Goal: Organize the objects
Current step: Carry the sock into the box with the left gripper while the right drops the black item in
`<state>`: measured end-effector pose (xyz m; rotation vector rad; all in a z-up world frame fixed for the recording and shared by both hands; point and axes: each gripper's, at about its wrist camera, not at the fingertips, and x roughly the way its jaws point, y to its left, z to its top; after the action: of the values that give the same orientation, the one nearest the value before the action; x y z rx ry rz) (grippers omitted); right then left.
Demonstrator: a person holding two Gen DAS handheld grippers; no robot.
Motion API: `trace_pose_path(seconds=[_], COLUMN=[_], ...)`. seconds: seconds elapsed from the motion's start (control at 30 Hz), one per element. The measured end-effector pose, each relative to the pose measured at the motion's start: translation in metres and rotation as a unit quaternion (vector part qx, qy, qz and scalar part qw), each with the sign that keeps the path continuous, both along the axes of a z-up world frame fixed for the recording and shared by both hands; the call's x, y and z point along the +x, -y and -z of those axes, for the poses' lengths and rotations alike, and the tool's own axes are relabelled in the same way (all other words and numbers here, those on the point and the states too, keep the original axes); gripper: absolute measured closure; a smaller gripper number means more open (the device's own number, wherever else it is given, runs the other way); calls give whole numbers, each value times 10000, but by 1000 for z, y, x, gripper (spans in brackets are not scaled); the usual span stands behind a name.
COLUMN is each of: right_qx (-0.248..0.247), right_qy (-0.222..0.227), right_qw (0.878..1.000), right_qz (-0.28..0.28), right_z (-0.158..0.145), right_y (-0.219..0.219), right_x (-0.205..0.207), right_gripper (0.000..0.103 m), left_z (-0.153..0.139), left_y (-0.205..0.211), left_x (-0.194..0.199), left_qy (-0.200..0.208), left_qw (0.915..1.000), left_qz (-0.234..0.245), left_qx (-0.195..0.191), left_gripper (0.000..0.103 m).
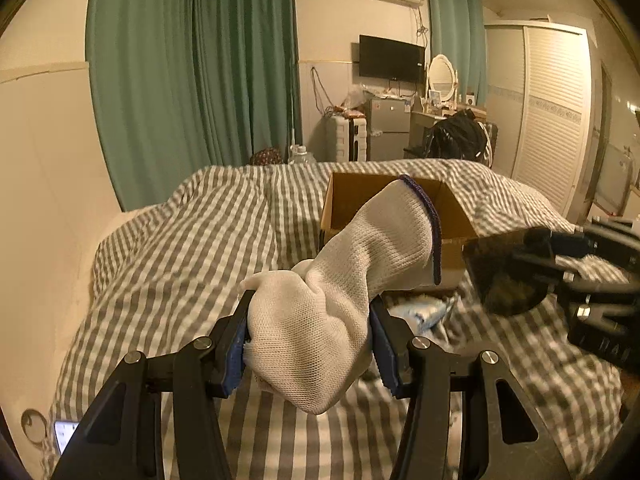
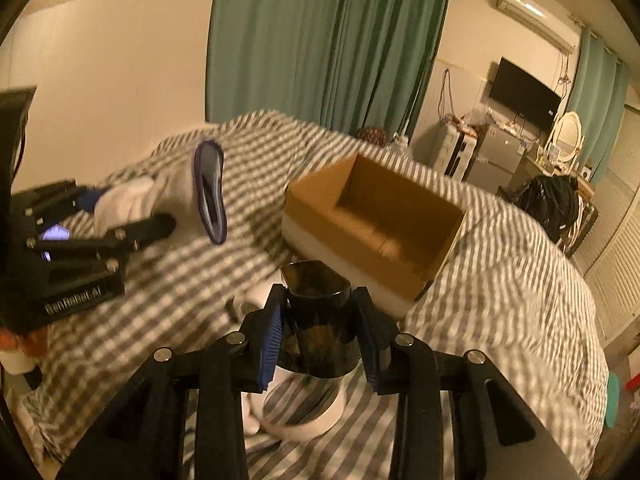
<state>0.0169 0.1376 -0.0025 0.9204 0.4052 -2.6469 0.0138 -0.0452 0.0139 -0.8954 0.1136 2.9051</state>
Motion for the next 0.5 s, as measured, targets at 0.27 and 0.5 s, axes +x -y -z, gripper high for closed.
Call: trace_pose_path(seconds=[0.27,0.5], right_qx=[-111,-252], right_qy=[-397,-300], right_qw=[9990,9982], right_qz=[195,450], right_z=[-45,-50], right_y=[-16,-38], right_x=[-57,-124], right_gripper=[70,70], left_z=[-27,-23], left_y=[-21,-46], left_x=[-64,-145], left_qy=[-94,89], left_qw=[9998,9993], left_qz=[179,358], left_qx=[-2,-56], left_gripper=[49,49])
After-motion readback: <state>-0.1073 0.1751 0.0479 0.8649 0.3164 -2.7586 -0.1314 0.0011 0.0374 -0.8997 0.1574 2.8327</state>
